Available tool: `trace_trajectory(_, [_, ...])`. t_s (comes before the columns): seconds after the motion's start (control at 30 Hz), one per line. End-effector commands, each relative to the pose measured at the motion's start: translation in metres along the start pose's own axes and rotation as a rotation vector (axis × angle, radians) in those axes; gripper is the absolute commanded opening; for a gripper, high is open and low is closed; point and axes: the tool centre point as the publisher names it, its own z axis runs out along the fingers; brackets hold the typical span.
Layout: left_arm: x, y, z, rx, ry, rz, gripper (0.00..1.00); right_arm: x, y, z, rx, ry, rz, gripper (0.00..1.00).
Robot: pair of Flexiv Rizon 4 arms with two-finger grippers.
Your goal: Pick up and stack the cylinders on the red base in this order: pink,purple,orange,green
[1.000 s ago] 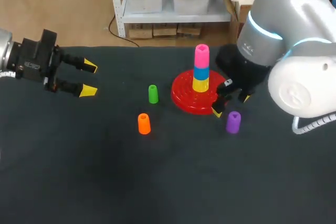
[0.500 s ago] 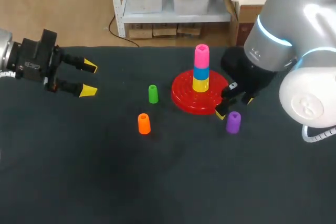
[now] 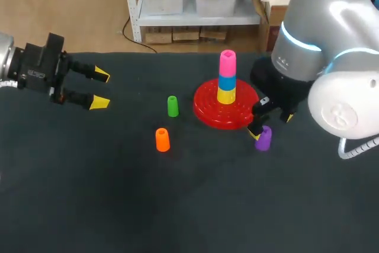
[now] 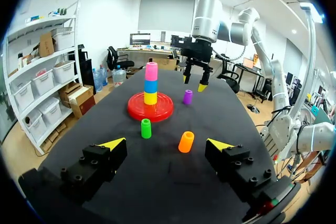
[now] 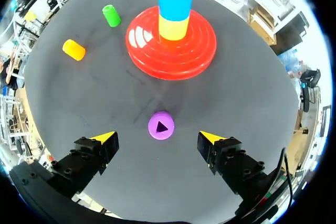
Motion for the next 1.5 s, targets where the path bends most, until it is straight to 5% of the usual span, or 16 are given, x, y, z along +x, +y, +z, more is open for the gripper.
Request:
trace_trajectory(0.03, [0.001, 0.000, -0.001, 0.000, -0.004, 0.003, 1.00, -0.007, 0.000, 0.005, -0.008, 0.005, 0.003, 1.00])
trace_trajectory(0.27, [0.001, 0.000, -0.001, 0.000, -0.004, 0.003, 1.00, -0.007, -0.003, 0.019, -0.044, 0.026, 0.046, 1.00])
trace_trajectory(0.37, [0.001, 0.000, -0.001, 0.000, -0.004, 0.003, 1.00, -0.005, -0.002, 0.022, -0.050, 0.032, 0.052, 0.67])
trace_trajectory(0.47, [0.001, 0.000, -0.001, 0.000, -0.004, 0.003, 1.00, -0.005, -0.001, 0.023, -0.045, 0.043, 0.051, 0.56])
trace_trajectory(0.63, [0.001, 0.000, -0.001, 0.000, -0.004, 0.003, 1.00, -0.007, -0.003, 0.024, -0.034, 0.061, 0.054, 0.50])
trace_trajectory(1.07, [0.001, 0.000, -0.001, 0.000, -0.004, 0.003, 1.00, -0.012, -0.005, 0.026, -0.035, 0.078, 0.032, 0.52])
trace_trajectory(1.17, [0.001, 0.000, -0.001, 0.000, -0.004, 0.003, 1.00, -0.012, -0.005, 0.026, -0.033, 0.086, 0.030, 0.38])
trace_trajectory(1.2, [0.001, 0.000, -0.001, 0.000, -0.004, 0.003, 1.00, -0.012, -0.005, 0.026, -0.030, 0.080, 0.033, 0.00])
trace_trajectory(1.5, [0.001, 0.000, -0.001, 0.000, -0.004, 0.003, 1.00, -0.021, -0.022, -0.027, 0.058, -0.017, 0.057, 0.00])
